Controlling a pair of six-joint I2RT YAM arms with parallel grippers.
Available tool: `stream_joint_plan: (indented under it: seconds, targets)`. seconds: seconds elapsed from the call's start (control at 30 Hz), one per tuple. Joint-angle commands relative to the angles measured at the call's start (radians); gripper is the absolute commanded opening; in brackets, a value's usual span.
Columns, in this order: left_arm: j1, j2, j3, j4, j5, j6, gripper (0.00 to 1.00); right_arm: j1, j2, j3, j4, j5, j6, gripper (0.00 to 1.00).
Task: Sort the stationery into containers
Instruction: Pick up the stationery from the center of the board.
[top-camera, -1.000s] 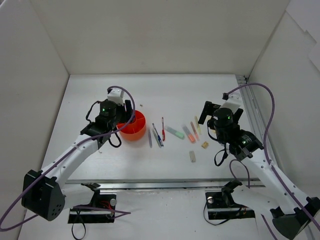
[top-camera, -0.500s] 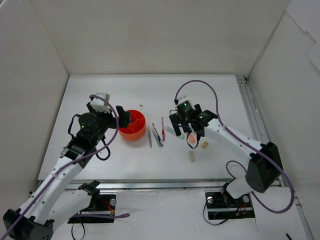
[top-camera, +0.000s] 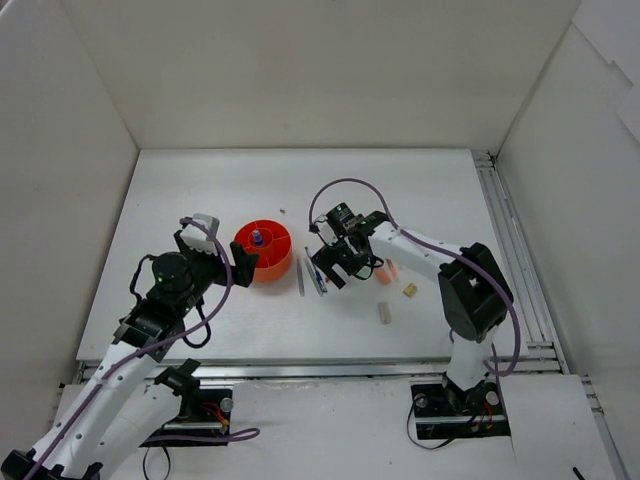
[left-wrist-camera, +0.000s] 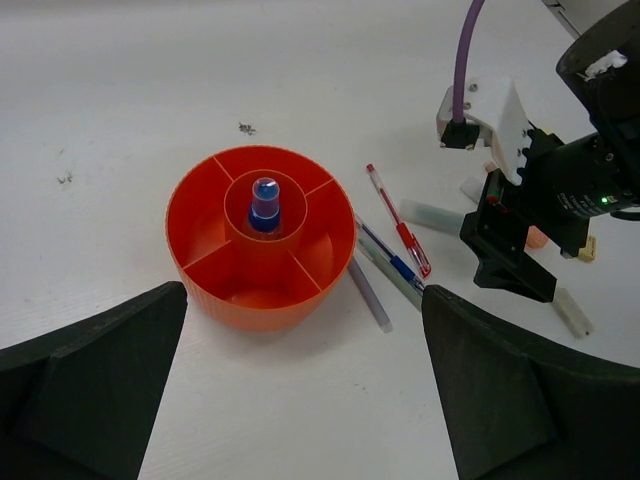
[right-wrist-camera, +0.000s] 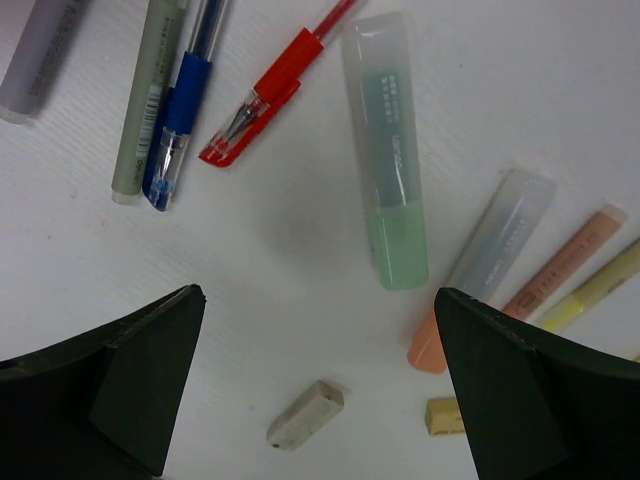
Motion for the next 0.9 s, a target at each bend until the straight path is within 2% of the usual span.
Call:
stream_joint_plan:
  seconds: [0.0, 0.27, 0.53, 0.63, 0.67, 0.73, 0.77, 0.87]
  targets:
    - [0.008, -0.027, 0.016, 0.022, 0.008, 0.012, 0.99, -0.025, 0.047, 0.055, -0.022, -0.053, -0.059, 0.98]
    - [0.008, -0.032, -0.013, 0.05, -0.009, 0.004, 0.99, -0.091, 0.109, 0.069, -0.024, -0.093, -0.043, 0.97]
    - [0.008, 0.028, 0.014, 0.056, -0.029, 0.013, 0.99, -0.093, 0.141, 0.061, -0.022, -0.149, -0.016, 0.85]
    - [0.008, 0.044, 0.015, 0.064, -0.028, 0.015, 0.99, -0.093, 0.141, 0.044, -0.021, -0.13, 0.015, 0.77]
    - [0.008, 0.048, 0.016, 0.068, -0.026, 0.016, 0.99, -0.094, 0.142, 0.04, -0.021, -0.119, 0.024, 0.7]
    - [0.008, 0.059, 0.016, 0.073, -0.02, 0.015, 0.99, -0.094, 0.136, 0.026, -0.021, -0.076, 0.061, 0.61]
    - [0.008, 0.062, 0.018, 0.074, -0.015, 0.016, 0.99, -0.093, 0.126, 0.02, -0.021, -0.068, 0.07, 0.51]
    - [0.008, 0.076, 0.021, 0.079, -0.002, 0.019, 0.99, -0.093, 0.095, -0.005, -0.018, -0.025, 0.11, 0.35]
